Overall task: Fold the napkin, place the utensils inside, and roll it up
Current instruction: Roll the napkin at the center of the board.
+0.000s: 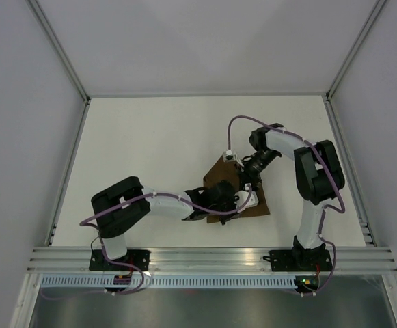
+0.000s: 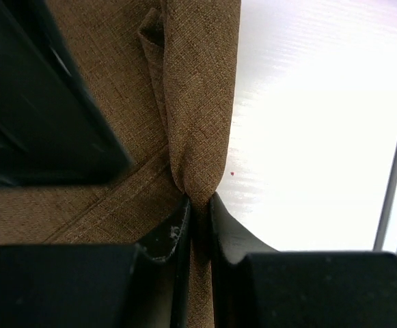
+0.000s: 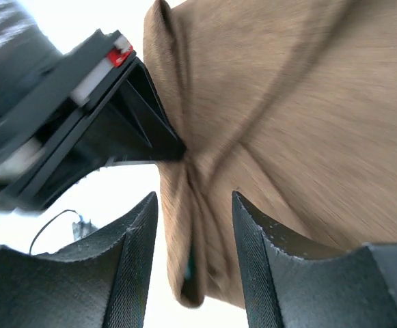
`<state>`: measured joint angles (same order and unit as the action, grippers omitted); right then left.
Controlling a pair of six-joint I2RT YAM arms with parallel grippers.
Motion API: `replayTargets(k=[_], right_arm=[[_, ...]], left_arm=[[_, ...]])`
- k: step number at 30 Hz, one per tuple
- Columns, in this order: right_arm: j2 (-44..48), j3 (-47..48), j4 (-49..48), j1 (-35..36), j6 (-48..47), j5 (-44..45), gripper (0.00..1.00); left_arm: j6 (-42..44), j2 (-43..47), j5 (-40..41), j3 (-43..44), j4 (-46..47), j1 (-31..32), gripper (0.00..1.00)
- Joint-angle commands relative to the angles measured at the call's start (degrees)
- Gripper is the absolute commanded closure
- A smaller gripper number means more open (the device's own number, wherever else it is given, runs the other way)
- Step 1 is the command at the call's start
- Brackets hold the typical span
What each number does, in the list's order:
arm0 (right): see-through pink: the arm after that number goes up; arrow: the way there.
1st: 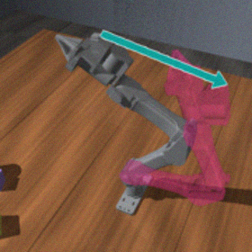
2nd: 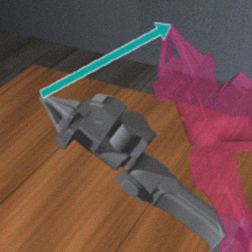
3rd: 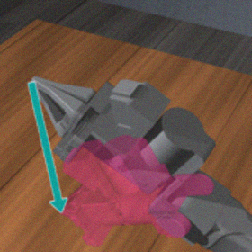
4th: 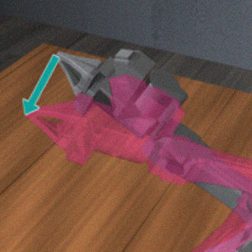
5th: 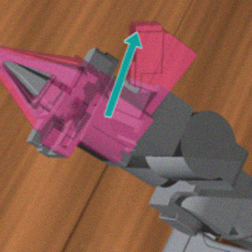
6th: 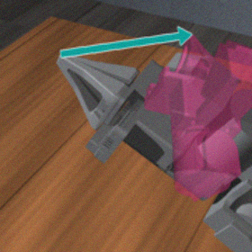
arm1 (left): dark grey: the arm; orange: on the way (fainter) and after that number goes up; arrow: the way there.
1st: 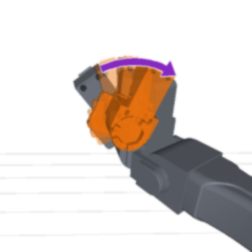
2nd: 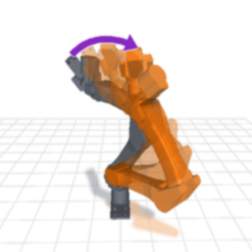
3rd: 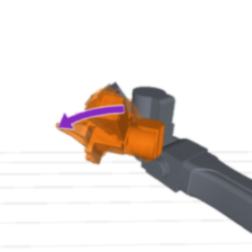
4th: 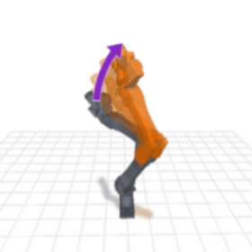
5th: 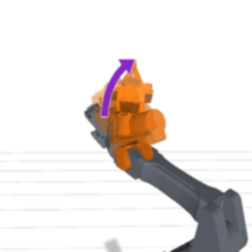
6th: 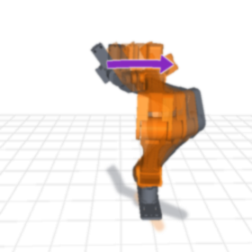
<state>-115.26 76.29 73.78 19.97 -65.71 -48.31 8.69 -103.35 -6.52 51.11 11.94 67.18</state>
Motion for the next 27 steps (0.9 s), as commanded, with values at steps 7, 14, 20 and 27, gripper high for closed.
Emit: replayTargets(k=[7, 14, 20, 27], right_arm=[[19.3, -6.7, -14.7, -12.6, 3.5, -6.5, 0.46], [37.2, -24.9, -30.6, -14.0, 4.7, -0.5, 0.43], [46.0, -33.9, -35.9, -9.8, 3.7, 5.7, 0.37], [48.4, -44.4, -51.3, 9.5, 12.8, 19.7, 0.34]], left_arm=[[-7.3, -7.5, -23.8, 7.3, -15.6, -8.4, 0.98], [-11.8, -13.5, -35.0, 12.4, -20.0, -13.5, 0.98], [-13.7, -19.0, -40.1, 16.7, -23.8, -15.4, 0.98], [-15.6, -22.5, -43.9, 18.7, -23.9, -17.3, 0.98]])
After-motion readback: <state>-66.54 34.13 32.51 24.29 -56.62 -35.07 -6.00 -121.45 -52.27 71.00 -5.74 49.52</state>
